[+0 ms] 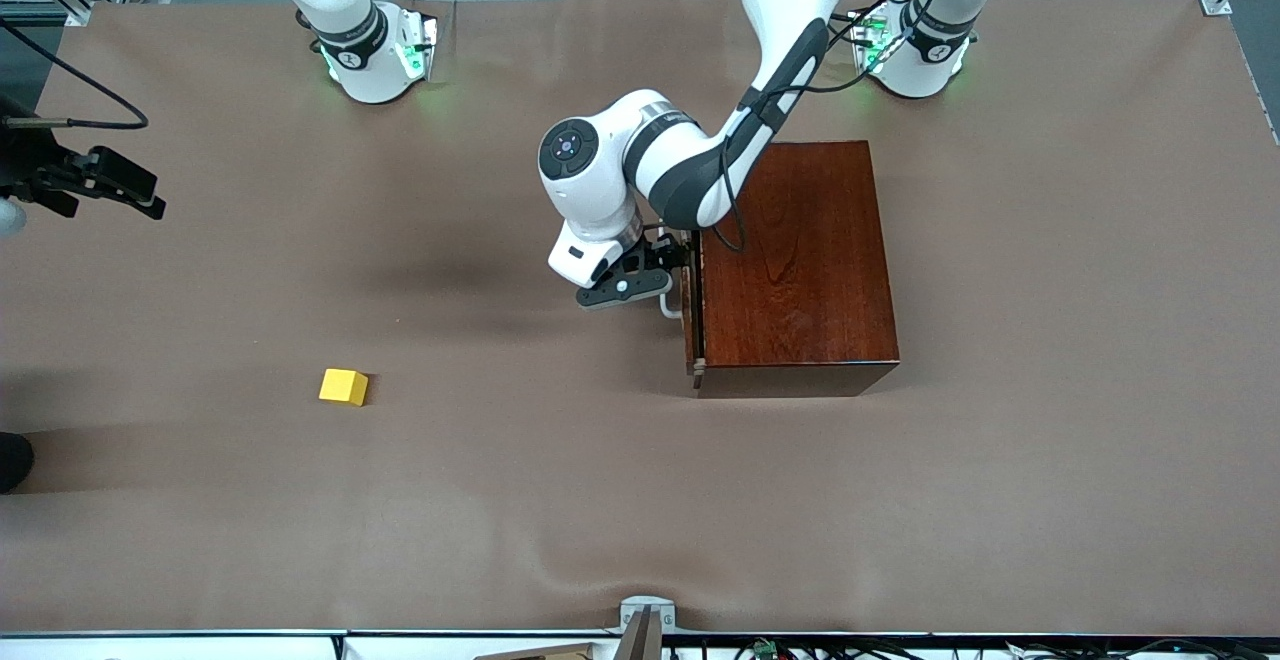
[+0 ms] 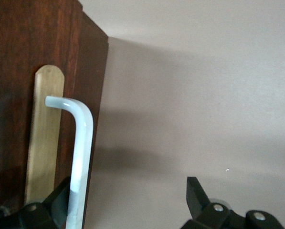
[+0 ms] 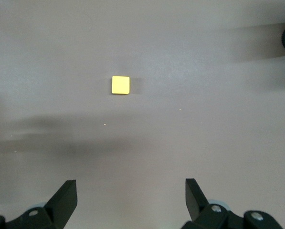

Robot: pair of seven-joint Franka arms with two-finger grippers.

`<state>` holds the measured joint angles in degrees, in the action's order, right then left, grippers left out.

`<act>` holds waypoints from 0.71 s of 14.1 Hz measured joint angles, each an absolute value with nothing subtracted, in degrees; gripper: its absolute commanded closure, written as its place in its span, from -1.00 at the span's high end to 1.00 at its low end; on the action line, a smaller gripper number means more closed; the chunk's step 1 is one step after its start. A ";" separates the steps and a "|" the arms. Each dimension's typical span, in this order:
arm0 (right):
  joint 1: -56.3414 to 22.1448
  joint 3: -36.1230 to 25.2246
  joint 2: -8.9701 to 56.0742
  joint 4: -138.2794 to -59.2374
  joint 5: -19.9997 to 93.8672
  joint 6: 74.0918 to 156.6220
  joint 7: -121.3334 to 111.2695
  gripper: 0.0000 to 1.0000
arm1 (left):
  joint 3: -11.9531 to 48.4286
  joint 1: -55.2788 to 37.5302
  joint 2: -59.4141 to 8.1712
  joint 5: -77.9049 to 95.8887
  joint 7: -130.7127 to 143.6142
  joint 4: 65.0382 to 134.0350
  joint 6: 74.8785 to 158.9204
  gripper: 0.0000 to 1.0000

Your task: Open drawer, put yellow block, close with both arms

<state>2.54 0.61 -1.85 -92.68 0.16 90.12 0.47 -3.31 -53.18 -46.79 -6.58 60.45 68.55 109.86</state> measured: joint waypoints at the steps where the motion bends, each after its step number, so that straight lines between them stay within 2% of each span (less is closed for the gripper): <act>1: 2.54 0.61 -1.85 -92.68 0.16 90.12 0.47 1.00 | -3.31 -53.21 -46.78 -6.58 60.10 68.56 109.85 1.00; 10: 2.54 0.61 -1.84 -92.68 0.16 90.12 0.47 1.00 | -1.97 -53.33 -46.86 -6.59 64.64 68.53 113.76 1.00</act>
